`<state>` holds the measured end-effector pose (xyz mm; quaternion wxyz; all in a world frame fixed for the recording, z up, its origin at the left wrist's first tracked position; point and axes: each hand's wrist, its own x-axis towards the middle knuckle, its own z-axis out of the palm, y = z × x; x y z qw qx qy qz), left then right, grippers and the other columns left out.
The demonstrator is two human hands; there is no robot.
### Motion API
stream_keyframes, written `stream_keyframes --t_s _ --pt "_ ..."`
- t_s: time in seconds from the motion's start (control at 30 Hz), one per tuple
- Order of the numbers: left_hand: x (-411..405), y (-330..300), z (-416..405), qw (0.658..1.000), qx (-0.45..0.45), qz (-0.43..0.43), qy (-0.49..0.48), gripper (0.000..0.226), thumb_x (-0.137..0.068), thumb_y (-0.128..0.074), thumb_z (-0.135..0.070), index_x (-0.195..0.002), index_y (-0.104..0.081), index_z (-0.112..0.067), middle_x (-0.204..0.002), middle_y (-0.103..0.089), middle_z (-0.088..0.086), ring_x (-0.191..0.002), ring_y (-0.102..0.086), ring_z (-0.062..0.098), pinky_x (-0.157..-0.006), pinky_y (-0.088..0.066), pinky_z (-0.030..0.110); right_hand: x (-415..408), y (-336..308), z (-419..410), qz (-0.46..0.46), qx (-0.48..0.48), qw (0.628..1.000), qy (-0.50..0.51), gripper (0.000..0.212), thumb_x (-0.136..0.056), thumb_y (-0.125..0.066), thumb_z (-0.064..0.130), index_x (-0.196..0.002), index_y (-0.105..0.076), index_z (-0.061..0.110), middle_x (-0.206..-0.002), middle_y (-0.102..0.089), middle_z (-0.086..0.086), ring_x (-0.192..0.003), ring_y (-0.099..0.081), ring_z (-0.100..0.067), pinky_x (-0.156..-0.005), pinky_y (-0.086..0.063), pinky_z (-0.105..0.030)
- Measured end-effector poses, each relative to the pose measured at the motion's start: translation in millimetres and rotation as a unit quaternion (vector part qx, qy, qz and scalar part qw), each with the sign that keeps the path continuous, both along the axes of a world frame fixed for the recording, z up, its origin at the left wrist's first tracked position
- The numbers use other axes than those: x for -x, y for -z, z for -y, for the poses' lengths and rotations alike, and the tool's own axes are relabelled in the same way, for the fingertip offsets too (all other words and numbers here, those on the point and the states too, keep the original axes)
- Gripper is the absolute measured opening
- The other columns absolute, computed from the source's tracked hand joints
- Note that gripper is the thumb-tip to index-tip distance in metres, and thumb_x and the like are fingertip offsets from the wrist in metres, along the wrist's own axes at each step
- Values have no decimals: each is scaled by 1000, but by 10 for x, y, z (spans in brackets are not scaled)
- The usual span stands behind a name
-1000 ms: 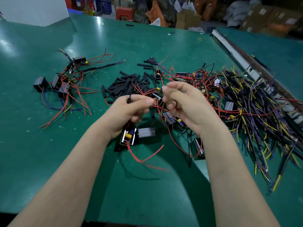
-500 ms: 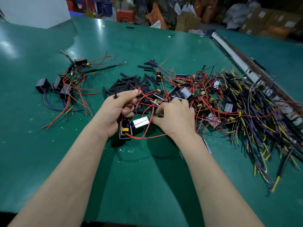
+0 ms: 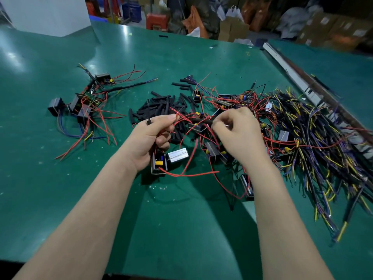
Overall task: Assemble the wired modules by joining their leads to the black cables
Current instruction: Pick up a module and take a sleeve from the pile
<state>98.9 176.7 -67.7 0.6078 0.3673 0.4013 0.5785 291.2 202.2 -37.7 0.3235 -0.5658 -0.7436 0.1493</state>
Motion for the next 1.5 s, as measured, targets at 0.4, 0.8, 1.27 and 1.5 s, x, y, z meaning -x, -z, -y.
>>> stream_keyframes --t_s 0.4,0.8,1.27,1.5 --pt "-165 19 33 997 -10 -55 45 27 -71 -68 -28 -89 -62 -8 -57 -53 -8 -37 -32 0 -42 -27 13 -206 -136 -1 -433 19 901 -33 16 -89 -54 0 -82 -61 14 -65 -70 2 -57 -62 -10 -53 -45 -16" --pt "-174 14 44 996 -14 -72 40 25 -70 -68 -26 -87 -64 -8 -53 -53 -9 -37 -32 1 -41 -25 12 -243 -146 -7 -433 10 894 -115 10 -76 -56 2 -77 -62 9 -55 -64 2 -54 -57 -10 -53 -46 -17" --pt "-171 14 24 997 -9 -68 42 27 -68 -70 -28 -87 -65 -8 -57 -54 -8 -38 -33 0 -40 -28 11 -237 -103 -37 -400 22 907 -130 11 -79 -59 4 -76 -63 13 -58 -65 1 -53 -56 -12 -53 -47 -19" --pt "-158 15 19 997 -5 -61 42 26 -69 -70 -27 -86 -64 -9 -56 -54 -8 -37 -34 0 -41 -27 11 -237 -119 -41 -426 13 896 -122 11 -77 -56 2 -76 -62 11 -56 -64 1 -54 -55 -12 -53 -45 -19"
